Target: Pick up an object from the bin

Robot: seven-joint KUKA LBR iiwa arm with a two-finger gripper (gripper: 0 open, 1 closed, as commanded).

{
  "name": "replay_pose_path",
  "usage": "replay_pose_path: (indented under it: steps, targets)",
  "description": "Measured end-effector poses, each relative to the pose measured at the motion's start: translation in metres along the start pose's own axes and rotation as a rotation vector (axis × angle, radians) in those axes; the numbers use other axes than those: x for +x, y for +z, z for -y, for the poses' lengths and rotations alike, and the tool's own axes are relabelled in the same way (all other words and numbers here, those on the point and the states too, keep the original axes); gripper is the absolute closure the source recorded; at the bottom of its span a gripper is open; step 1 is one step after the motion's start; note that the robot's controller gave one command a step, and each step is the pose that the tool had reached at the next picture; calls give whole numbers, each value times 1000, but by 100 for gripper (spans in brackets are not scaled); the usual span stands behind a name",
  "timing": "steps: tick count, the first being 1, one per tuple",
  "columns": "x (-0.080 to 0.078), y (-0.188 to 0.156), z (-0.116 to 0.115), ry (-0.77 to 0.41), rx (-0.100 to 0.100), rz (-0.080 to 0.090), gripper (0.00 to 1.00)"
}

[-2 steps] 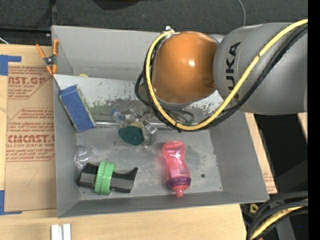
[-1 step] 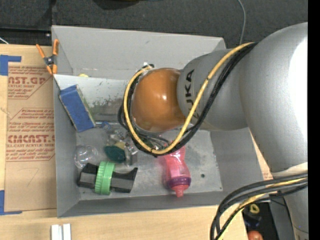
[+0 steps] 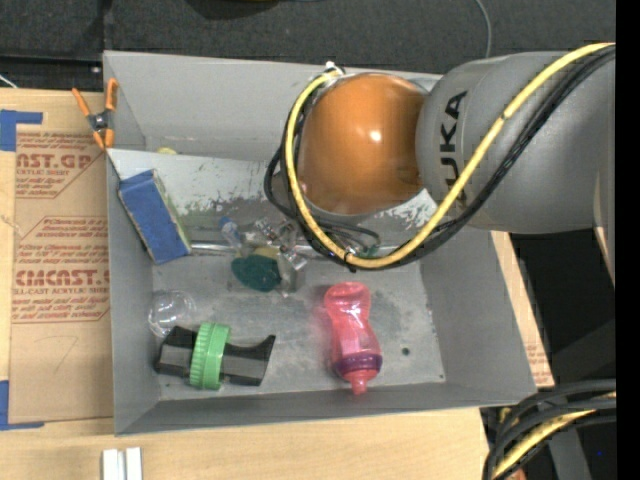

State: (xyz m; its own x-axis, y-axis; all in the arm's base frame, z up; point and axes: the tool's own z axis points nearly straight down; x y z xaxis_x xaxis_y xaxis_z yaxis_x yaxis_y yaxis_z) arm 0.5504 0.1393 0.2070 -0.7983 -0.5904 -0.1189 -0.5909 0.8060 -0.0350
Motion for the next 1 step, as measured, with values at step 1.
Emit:
replay_pose_path:
  steps: [1]
  targets:
    - [-3,-26,0,27,-3,0,100]
